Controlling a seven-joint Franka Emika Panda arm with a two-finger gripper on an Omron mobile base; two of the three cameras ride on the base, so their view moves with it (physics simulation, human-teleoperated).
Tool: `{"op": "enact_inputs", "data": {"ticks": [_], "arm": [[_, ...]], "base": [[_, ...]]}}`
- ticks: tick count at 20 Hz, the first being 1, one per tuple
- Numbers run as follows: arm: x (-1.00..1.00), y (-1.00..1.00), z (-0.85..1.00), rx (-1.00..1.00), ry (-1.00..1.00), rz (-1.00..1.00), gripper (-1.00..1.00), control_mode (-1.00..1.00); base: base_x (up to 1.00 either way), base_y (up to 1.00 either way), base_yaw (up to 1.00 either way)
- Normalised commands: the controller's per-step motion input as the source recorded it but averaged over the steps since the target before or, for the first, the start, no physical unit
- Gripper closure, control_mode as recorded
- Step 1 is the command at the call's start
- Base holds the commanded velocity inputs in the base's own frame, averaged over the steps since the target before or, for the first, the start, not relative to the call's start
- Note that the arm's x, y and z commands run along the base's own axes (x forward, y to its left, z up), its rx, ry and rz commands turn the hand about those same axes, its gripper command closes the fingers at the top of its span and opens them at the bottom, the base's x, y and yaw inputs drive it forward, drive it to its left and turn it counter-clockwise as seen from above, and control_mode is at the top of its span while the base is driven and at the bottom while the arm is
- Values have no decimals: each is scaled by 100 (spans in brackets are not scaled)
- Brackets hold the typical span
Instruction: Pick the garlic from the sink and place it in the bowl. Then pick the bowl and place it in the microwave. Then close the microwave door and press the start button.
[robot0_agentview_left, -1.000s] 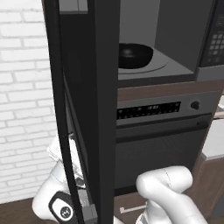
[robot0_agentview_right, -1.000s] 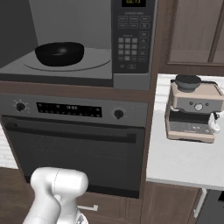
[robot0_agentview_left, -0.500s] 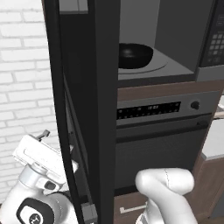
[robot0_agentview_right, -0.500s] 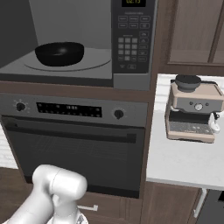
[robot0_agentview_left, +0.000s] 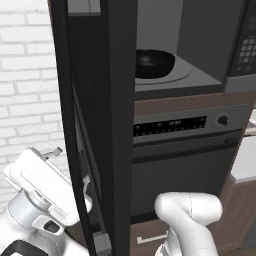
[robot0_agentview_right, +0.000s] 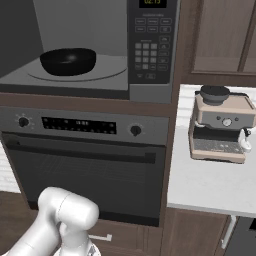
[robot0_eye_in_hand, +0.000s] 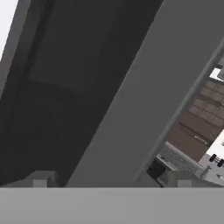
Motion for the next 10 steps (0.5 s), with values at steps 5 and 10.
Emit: {"op": "enact_inputs", "data": {"ticks": [5, 10], "arm": [[-52, -83, 37, 44, -17, 5, -100, -100], [-7, -88, 53, 39, -6, 13, -100, -100]], "base": [[0, 0, 0], [0, 0, 0]]}}
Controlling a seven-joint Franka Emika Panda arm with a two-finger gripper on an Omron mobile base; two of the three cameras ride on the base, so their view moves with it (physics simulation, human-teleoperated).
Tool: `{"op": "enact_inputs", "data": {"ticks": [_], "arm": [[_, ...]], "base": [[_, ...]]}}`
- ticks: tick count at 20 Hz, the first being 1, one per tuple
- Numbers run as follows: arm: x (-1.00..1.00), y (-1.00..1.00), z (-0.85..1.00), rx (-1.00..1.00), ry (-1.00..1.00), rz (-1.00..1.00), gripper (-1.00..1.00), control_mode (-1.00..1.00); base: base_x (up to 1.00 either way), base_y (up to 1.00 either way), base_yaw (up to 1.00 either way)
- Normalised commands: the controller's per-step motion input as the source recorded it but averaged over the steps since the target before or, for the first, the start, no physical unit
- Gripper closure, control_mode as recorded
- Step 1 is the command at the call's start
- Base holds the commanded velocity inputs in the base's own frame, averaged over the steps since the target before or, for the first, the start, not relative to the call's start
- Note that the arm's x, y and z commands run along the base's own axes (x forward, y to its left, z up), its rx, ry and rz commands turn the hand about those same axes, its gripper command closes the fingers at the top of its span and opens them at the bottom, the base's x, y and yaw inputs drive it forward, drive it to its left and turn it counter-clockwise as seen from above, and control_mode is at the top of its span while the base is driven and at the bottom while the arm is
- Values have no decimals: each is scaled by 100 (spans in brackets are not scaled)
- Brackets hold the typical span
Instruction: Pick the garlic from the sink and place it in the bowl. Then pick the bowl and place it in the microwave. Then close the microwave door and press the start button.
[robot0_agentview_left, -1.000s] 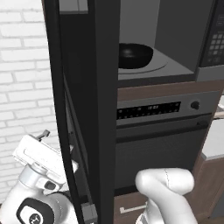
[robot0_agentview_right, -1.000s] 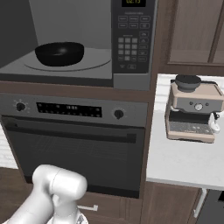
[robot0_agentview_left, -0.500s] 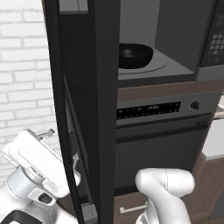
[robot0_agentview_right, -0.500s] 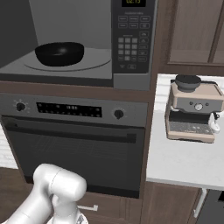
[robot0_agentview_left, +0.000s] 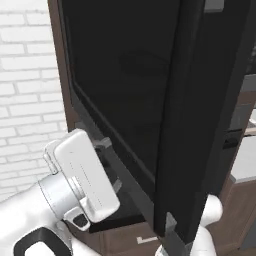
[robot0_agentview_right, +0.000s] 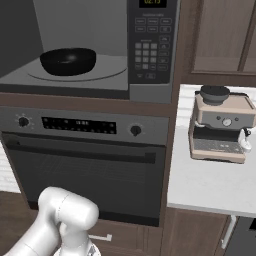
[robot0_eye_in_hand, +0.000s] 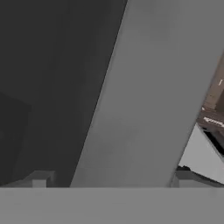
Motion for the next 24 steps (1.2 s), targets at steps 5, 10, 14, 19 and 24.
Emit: {"op": "enact_inputs", "data": {"ticks": [5, 10, 14, 19, 24], "arm": [[0, -91, 24, 41, -1, 25, -100, -100], [8, -95, 15, 46, 0, 32, -100, -100], [33, -88, 27, 43, 0, 32, -100, -100], [78, -72, 12, 31, 0, 36, -100, -100], [97, -29, 9, 18, 0, 30, -100, -100]], "base": [[0, 0, 0], [0, 0, 0], [0, 0, 0], [0, 0, 0], [0, 0, 0]]}}
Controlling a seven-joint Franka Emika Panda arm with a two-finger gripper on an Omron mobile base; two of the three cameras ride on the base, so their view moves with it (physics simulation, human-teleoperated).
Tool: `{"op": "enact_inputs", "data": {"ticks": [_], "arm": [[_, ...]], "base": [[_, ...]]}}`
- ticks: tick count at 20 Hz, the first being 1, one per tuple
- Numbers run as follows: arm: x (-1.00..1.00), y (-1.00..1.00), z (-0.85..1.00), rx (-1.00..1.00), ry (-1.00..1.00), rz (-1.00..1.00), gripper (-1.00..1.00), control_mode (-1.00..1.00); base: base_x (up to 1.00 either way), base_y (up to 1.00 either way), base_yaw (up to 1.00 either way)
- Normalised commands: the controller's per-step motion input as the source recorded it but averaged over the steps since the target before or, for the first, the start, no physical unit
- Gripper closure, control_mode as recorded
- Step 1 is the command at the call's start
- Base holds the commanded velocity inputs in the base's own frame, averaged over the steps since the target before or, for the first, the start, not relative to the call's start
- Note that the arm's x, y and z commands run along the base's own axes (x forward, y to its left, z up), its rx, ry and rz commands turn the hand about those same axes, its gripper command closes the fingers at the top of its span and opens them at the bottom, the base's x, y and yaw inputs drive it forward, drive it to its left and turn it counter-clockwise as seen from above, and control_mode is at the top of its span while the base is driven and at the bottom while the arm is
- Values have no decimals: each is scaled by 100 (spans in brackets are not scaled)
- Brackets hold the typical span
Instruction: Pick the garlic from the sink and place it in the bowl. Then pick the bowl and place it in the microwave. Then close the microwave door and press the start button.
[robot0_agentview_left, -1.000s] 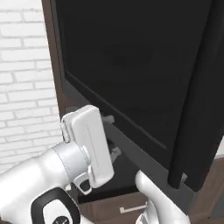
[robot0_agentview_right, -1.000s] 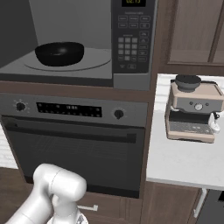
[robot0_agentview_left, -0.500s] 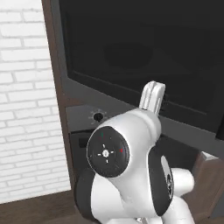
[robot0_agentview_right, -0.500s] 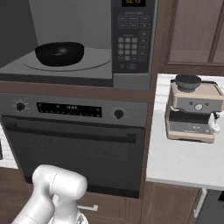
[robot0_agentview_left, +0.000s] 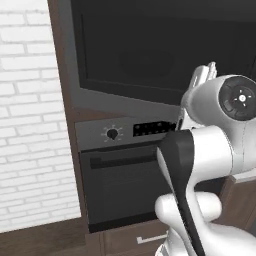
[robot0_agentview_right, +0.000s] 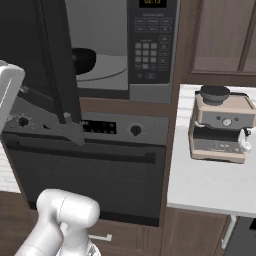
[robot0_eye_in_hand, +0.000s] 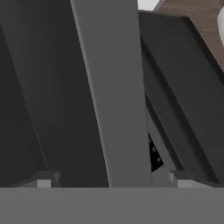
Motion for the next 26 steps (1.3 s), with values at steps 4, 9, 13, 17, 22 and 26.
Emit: {"op": "enact_inputs", "data": {"ticks": [4, 9, 13, 17, 22, 26], "arm": [[91, -1, 15, 11, 0, 15, -100, -100], [84, 0, 13, 8, 0, 10, -100, -100], [71, 0, 15, 6, 0, 8, -100, -100], [62, 0, 16, 6, 0, 8, -100, -100], [53, 0, 4, 9, 0, 6, -100, -100], [15, 2, 0, 9, -4, 0, -100, -100]], "base": [[0, 0, 0], [0, 0, 0], [0, 0, 0], [0, 0, 0], [0, 0, 0], [0, 0, 0]]}}
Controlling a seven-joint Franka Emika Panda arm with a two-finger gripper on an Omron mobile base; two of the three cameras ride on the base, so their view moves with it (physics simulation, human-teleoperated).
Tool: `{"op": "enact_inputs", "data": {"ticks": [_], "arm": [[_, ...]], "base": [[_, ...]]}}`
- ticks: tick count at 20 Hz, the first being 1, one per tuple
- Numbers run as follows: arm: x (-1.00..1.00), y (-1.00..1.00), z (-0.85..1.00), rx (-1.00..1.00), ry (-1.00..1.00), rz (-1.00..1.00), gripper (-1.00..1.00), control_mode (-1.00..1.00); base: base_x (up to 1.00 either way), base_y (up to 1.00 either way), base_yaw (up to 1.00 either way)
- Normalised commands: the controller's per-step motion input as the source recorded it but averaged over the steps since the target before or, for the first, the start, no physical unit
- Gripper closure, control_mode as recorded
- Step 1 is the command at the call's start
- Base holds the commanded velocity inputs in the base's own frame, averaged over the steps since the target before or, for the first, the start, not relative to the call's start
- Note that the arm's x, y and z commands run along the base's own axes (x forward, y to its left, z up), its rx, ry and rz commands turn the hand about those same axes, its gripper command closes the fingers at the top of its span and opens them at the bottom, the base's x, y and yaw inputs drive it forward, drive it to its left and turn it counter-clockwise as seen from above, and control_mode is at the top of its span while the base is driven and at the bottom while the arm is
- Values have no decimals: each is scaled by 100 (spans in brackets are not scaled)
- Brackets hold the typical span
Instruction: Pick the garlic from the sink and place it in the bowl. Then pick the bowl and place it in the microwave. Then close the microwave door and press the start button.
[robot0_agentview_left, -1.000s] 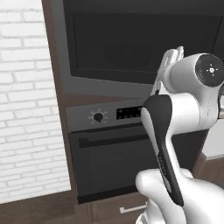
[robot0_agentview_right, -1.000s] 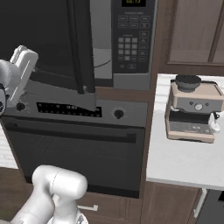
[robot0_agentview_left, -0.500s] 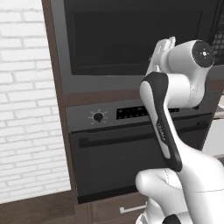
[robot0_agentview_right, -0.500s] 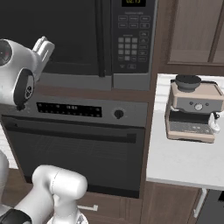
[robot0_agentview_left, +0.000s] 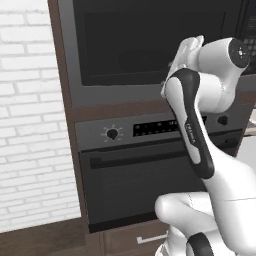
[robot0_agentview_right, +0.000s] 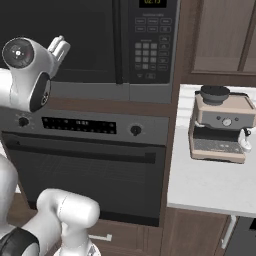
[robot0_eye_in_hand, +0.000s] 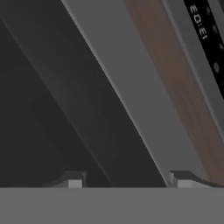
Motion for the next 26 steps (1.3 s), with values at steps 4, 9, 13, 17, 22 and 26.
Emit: {"op": "enact_inputs", "data": {"ticks": [4, 9, 13, 17, 22, 26], "arm": [[-83, -44, 0, 8, -20, 0, -100, -100], [-100, -95, 0, 10, -29, 0, -100, -100], [-84, -100, 0, 10, -16, 0, -100, -100], [-37, -100, 0, 8, -12, 1, -100, -100], [0, -92, -9, 4, -1, 4, -100, -100], [41, -40, -13, 2, 0, 3, -100, -100]], "base": [[0, 0, 0], [0, 0, 0], [0, 0, 0], [0, 0, 0], [0, 0, 0], [0, 0, 0]]}}
